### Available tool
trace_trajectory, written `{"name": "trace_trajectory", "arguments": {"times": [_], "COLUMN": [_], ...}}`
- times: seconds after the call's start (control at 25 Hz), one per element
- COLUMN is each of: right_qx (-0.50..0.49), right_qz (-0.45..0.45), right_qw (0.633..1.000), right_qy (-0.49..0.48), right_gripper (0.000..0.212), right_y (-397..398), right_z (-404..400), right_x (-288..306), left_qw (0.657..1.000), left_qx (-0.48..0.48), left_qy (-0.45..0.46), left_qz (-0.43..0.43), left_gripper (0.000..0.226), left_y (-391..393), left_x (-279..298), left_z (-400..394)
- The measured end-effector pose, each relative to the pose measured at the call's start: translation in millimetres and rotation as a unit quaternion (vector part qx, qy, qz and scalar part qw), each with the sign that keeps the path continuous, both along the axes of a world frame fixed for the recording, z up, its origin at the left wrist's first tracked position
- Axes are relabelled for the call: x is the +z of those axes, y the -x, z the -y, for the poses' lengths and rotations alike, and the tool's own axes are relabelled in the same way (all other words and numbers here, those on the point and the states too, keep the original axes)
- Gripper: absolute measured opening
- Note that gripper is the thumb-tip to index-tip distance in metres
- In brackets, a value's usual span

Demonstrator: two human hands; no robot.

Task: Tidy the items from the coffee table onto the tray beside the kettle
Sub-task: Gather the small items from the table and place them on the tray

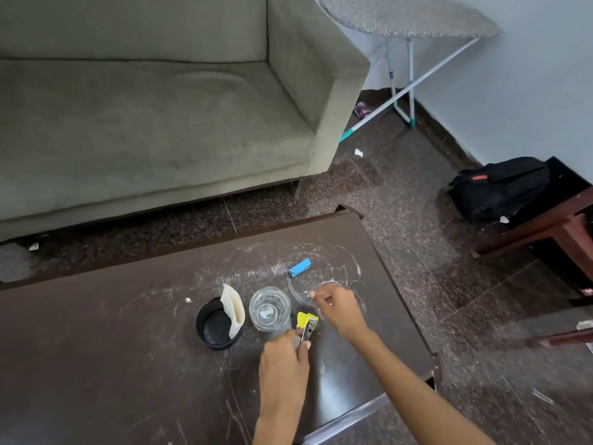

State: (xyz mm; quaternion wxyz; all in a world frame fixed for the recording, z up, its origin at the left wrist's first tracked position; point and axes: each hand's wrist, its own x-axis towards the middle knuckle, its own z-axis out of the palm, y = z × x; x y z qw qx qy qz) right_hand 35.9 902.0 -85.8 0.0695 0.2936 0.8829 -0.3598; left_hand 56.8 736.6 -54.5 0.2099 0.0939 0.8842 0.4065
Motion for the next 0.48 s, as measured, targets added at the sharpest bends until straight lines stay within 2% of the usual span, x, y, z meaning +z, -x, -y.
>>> {"name": "trace_trajectory", "arguments": {"times": [0.04, 0.08, 0.24, 0.32, 0.48], "right_qx": [0.068, 0.129, 0.29, 0.319, 0.288], "right_qz": [0.023, 0.046, 0.11, 0.158, 0.162], "right_qw": [0.993, 0.979, 0.915, 0.892, 0.902], "right_qy": [-0.093, -0.15, -0.257, -0.278, -0.278], "right_gripper": [0.022, 0.023, 0.025, 0.024, 0.028], "right_y": [14, 29, 73, 79, 71], "right_z": [-1, -1, -6, -7, -11], "right_x": [-8, -15, -51, -67, -75], "left_qw": [1.0, 1.0, 0.998, 0.998, 0.997], "left_qx": [0.005, 0.011, 0.043, 0.051, 0.057], "left_qy": [0.001, 0.004, 0.004, 0.003, 0.006], "left_qz": [0.004, 0.008, 0.034, 0.047, 0.051], "left_gripper": [0.013, 0.014, 0.014, 0.014, 0.014], "left_y": [0, 1, 5, 6, 4], "left_x": [-1, -2, -4, -6, -10], "left_z": [0, 0, -2, -1, 5]}}
